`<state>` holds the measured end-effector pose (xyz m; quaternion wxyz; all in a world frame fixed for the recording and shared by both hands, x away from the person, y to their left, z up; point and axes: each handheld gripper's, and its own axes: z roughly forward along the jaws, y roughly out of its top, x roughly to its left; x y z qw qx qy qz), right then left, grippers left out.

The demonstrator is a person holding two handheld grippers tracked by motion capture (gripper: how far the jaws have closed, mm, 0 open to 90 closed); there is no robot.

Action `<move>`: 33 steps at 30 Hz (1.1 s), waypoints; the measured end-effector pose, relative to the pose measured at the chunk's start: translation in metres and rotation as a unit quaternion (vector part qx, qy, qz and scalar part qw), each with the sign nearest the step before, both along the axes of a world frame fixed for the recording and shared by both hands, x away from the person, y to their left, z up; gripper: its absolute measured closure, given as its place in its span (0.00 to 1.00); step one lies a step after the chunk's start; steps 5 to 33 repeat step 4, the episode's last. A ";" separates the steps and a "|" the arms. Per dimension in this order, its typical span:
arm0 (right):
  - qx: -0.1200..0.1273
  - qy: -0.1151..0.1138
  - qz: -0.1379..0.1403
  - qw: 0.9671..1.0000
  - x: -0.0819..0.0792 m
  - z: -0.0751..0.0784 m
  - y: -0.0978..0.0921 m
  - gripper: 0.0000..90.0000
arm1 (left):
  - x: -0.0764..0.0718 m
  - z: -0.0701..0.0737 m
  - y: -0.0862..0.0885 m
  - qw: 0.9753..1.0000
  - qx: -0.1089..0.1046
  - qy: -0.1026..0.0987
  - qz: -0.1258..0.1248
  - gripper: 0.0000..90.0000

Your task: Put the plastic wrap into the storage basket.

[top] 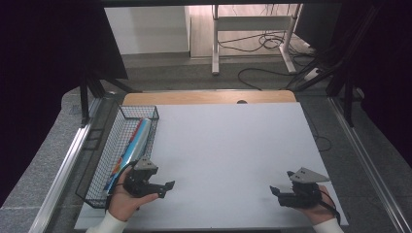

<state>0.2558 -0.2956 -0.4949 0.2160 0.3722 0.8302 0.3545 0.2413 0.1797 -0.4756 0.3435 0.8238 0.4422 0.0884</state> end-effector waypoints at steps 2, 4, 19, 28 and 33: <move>0.001 0.000 0.000 1.000 0.000 0.000 0.000 0.20 | 0.000 -0.001 0.000 1.000 0.001 0.001 -0.001 0.21; 0.000 -0.001 -0.001 1.000 0.000 0.000 -0.001 0.20 | 0.000 -0.002 0.000 1.000 0.000 0.002 -0.003 0.21; 0.000 -0.001 -0.001 1.000 0.000 0.000 -0.001 0.20 | 0.000 -0.002 0.000 1.000 0.000 0.002 -0.003 0.21; 0.000 -0.001 -0.001 1.000 0.000 0.000 -0.001 0.20 | 0.000 -0.002 0.000 1.000 0.000 0.002 -0.003 0.21; 0.000 -0.001 -0.001 1.000 0.000 0.000 -0.001 0.20 | 0.000 -0.002 0.000 1.000 0.000 0.002 -0.003 0.21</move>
